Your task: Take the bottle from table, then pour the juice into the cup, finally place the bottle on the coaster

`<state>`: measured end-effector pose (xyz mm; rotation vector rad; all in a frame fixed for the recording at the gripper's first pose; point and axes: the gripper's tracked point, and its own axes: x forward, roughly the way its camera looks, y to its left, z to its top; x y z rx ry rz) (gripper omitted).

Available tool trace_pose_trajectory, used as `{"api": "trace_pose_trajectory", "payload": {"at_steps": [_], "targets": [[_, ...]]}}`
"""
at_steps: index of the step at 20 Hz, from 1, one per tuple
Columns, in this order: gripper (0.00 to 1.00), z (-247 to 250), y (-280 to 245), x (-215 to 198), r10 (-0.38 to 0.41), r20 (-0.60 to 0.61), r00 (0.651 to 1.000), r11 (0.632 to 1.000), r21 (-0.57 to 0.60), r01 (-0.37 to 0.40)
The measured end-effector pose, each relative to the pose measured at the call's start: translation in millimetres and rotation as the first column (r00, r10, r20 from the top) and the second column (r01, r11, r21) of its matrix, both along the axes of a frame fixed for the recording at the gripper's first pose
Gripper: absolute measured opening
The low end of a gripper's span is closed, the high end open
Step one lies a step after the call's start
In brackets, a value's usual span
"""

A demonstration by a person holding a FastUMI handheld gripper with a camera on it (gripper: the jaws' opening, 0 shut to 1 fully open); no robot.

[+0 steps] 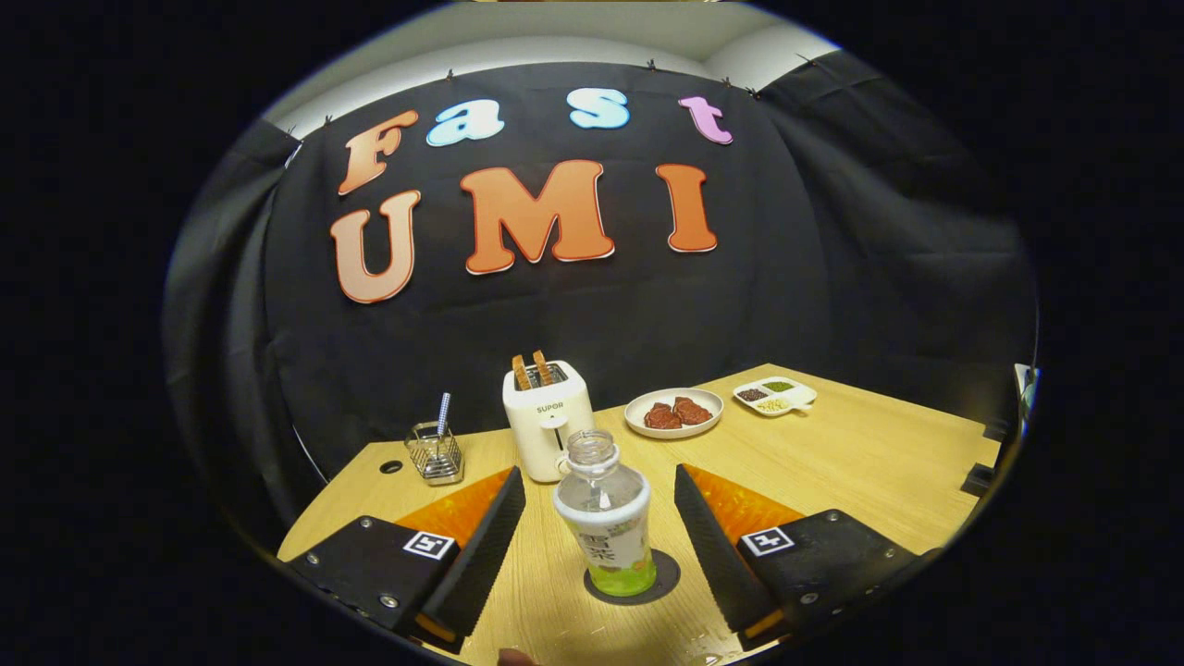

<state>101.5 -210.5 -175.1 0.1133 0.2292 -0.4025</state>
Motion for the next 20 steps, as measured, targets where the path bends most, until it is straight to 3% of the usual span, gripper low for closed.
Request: {"api": "trace_pose_trajectory", "payload": {"at_steps": [5,10,14,17,20], "targets": [[0.98,96.4,25.6,-45.5,0.046,0.1,0.994,0.998,-0.037,-0.043],[0.98,177.8,115.5,-81.6,0.191,0.207,0.959,0.981,-0.065,-0.181],[0.98,175.9,192.1,-110.9,0.287,0.106,0.952,0.953,-0.129,-0.273],[0.98,168.1,255.1,-123.3,0.409,0.106,0.906,0.91,-0.116,-0.397],[0.98,148.3,275.6,-131.6,0.444,0.061,0.894,0.893,-0.113,-0.436]]}}
